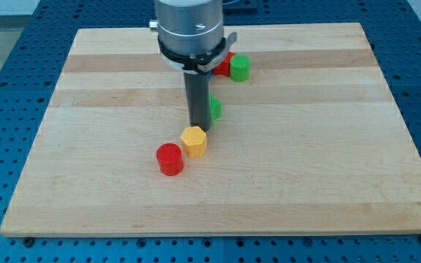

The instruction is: Point at the blue cube

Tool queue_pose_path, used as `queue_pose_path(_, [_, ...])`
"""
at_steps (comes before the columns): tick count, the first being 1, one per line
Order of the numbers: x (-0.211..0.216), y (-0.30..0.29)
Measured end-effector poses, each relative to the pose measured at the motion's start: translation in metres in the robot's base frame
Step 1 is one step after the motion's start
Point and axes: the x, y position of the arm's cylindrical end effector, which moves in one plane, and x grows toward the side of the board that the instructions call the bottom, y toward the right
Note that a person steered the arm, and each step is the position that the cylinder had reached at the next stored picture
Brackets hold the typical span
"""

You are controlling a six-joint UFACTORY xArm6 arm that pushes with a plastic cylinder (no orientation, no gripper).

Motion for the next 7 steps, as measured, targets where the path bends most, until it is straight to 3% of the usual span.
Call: queue_pose_path(7, [-0.012,0.007])
